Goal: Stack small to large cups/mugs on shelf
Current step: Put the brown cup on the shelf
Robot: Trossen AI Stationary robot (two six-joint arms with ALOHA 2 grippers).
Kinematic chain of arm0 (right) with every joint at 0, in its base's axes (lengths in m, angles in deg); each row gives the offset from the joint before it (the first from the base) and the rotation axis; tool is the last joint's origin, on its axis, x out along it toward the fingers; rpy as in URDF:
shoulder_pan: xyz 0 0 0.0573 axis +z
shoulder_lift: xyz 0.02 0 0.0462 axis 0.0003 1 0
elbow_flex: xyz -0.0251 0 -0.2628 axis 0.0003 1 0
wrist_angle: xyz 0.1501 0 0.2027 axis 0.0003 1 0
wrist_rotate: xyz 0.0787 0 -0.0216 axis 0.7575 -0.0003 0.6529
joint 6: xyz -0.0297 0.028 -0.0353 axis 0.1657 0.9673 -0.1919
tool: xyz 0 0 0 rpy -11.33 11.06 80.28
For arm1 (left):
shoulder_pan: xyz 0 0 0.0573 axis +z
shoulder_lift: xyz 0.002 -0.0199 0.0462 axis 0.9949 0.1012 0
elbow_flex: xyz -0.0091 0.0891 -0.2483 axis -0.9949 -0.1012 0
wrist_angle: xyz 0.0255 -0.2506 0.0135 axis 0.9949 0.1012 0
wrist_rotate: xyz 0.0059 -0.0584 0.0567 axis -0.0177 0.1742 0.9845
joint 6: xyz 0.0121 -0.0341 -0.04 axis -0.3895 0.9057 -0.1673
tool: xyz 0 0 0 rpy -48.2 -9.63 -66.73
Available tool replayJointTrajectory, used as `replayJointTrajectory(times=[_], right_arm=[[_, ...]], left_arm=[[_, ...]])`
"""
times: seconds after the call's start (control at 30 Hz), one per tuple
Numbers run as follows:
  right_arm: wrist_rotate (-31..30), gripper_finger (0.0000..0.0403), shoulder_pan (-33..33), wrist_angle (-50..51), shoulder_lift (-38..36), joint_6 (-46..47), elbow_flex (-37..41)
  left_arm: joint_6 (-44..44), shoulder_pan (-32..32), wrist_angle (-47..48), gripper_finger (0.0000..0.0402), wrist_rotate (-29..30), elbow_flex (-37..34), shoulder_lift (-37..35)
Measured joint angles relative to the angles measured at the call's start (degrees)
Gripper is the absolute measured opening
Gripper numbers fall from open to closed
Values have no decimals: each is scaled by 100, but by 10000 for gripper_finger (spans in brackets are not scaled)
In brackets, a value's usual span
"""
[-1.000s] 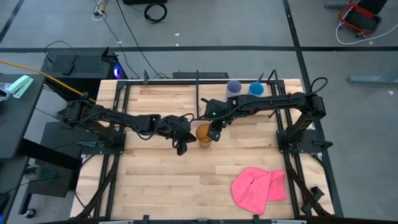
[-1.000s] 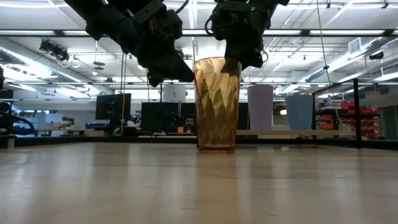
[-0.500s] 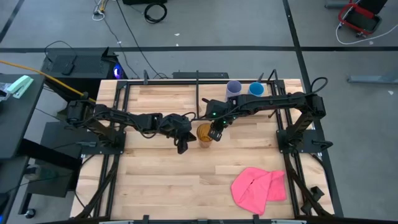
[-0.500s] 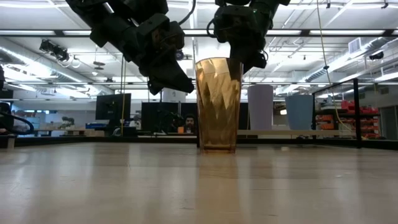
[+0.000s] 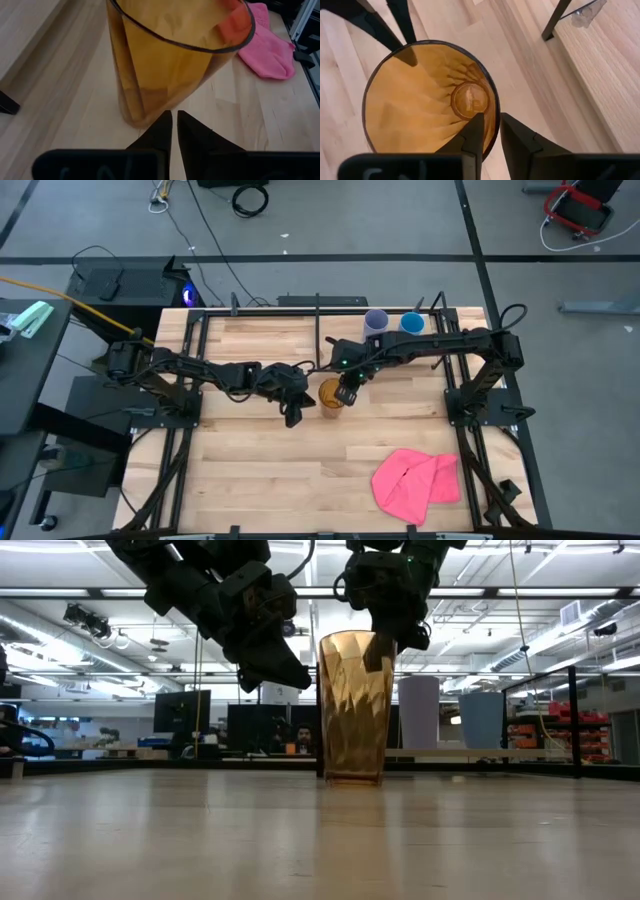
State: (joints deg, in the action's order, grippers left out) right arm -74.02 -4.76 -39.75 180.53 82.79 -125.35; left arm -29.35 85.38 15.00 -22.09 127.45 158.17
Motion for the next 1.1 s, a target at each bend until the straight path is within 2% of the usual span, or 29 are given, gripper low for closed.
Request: replayJointTrajectory(times=[0.3, 0.6, 0.73, 0.87, 1.0, 1.1], right_arm=[[-1, 13, -112, 5, 0, 20, 0], [-108, 6, -146, 40, 2, -86, -91], [-112, 6, -152, 162, 2, -122, -464], [-185, 5, -273, 870, 2, -340, -1030], [-622, 5, -461, 1798, 2, -521, -1695], [-793, 5, -630, 2076, 2, -658, -2113]], left_arm=[[-16, 0, 30, 39, 0, -2, 0], [-165, 86, 410, 28, 4, -4, 0], [-221, 177, 715, 32, 4, -7, 0], [-223, 280, 905, 36, 4, -7, 0], [-221, 352, 918, 33, 7, -7, 0], [-217, 386, 918, 27, 4, -7, 0]])
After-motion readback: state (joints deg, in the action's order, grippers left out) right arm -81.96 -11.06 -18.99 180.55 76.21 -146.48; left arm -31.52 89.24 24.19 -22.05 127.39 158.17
